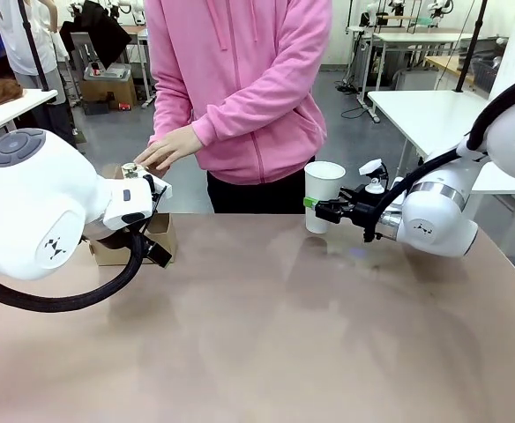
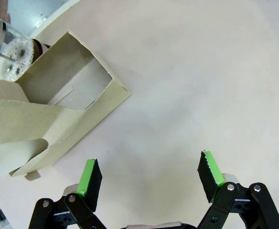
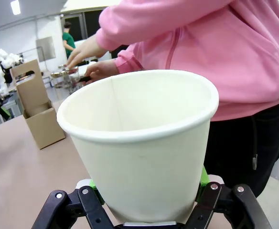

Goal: Pour a drink into a cup and package it in a carrier.
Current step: When a person places the Paper Cup Lid on the 600 ml Paper Cup , lift the 600 ml Paper Cup.

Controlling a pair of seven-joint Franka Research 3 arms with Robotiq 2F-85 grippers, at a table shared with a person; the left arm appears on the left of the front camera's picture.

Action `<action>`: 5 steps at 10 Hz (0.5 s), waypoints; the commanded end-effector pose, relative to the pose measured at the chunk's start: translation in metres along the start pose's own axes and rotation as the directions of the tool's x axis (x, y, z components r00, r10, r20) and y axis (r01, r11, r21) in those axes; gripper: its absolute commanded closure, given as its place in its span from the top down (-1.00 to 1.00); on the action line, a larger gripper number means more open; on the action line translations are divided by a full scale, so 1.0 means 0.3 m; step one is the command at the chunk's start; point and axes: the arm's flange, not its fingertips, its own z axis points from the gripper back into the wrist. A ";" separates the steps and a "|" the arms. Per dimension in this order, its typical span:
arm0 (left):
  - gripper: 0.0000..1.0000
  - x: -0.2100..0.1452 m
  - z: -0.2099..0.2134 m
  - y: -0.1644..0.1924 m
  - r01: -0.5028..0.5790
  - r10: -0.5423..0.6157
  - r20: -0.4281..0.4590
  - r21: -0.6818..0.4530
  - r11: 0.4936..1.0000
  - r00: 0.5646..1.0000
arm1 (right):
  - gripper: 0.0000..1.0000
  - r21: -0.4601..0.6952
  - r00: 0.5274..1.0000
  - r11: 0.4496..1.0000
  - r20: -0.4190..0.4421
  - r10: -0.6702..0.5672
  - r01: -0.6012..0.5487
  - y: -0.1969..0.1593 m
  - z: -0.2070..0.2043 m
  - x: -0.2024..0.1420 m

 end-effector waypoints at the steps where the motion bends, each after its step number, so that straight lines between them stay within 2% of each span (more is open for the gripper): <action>1: 1.00 0.000 0.001 0.001 -0.001 0.001 0.001 -0.002 1.000 1.000 | 0.60 -0.013 1.000 1.000 0.013 -0.008 0.008 0.004 -0.004 0.012; 5: 1.00 0.000 0.001 0.001 -0.001 0.001 0.001 -0.002 1.000 1.000 | 0.60 -0.013 1.000 1.000 0.013 -0.008 0.008 0.004 -0.004 0.012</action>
